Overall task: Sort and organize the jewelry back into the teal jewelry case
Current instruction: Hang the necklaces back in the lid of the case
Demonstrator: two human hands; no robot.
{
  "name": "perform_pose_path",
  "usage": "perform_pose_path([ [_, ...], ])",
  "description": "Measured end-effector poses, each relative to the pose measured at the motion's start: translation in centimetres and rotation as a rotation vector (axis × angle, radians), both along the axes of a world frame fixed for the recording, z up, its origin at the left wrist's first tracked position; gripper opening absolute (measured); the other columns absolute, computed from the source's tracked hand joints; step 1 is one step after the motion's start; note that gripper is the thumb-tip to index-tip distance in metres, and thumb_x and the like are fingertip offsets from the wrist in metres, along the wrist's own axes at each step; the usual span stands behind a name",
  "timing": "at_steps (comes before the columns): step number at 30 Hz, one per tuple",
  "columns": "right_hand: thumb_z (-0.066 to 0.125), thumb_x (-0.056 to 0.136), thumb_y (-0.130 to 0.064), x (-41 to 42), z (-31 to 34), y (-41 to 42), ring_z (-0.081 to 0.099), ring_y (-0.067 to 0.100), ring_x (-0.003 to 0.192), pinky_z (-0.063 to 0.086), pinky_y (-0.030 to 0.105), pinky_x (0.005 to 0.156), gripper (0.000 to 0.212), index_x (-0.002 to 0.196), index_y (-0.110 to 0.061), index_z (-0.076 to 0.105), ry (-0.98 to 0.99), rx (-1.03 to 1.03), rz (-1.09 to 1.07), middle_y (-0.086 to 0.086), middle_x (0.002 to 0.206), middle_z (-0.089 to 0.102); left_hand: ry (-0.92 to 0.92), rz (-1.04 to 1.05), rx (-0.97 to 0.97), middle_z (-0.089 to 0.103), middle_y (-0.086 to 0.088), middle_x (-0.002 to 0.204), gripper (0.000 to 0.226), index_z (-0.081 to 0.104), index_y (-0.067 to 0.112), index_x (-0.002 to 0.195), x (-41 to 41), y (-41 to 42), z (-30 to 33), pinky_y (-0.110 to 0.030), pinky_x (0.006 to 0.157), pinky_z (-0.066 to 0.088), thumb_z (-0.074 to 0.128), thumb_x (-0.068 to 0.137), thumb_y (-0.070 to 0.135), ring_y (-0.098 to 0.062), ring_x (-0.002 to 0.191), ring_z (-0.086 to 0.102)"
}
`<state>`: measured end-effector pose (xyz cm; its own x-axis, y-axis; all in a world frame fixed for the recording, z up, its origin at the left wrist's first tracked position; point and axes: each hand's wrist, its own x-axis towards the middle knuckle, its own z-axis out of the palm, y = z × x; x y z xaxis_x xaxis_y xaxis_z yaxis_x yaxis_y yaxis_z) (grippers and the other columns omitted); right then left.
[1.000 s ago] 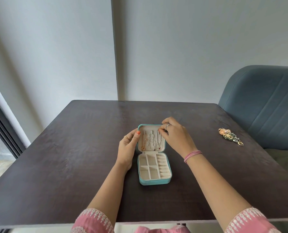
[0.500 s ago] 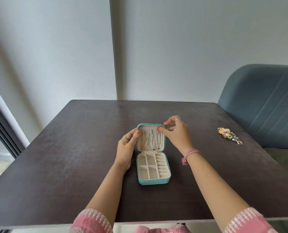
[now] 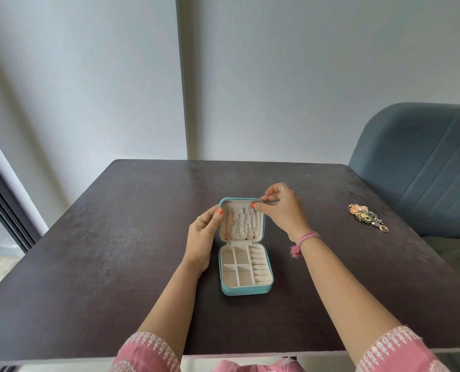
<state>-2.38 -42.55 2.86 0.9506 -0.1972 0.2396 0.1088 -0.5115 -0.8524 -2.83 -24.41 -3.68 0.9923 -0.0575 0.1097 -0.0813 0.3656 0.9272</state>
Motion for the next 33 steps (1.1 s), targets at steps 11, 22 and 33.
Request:
perform_pose_path([
  [11,0.07,0.078,0.004,0.2,0.5,0.5,0.063,0.02,0.091,0.05,0.04,0.077,0.03,0.094,-0.017,0.055,0.188,0.421,0.105,0.001,0.098,0.069,0.005,0.003,-0.007,0.07,-0.007,0.113,0.026,0.069,0.012,0.114,-0.3,0.0,0.4,-0.034,0.096,0.05,0.058,0.091,0.019,-0.018,0.11,0.062],
  [22,0.056,0.089,-0.002,-1.6,-1.8,0.6,0.062,0.014,0.106,0.047,0.039,0.096,0.031,0.108,-0.025,0.062,0.164,0.565,0.131,-0.005,0.109,0.069,0.015,0.026,0.008,0.07,-0.01,0.111,0.027,0.069,0.009,0.112,-0.4,0.1,0.5,-0.035,0.094,0.051,0.061,0.089,0.021,-0.021,0.108,0.063],
  [33,0.042,0.102,-0.02,-6.9,-6.4,2.3,0.04,0.008,0.134,0.029,0.032,0.115,0.044,0.145,-0.027,0.035,0.129,0.678,0.042,-0.005,0.147,0.041,0.089,0.106,0.088,0.055,0.003,0.136,0.048,0.053,0.021,0.135,-2.4,-1.1,0.3,-0.04,0.108,0.039,0.051,0.094,0.047,-0.011,0.125,0.052],
])
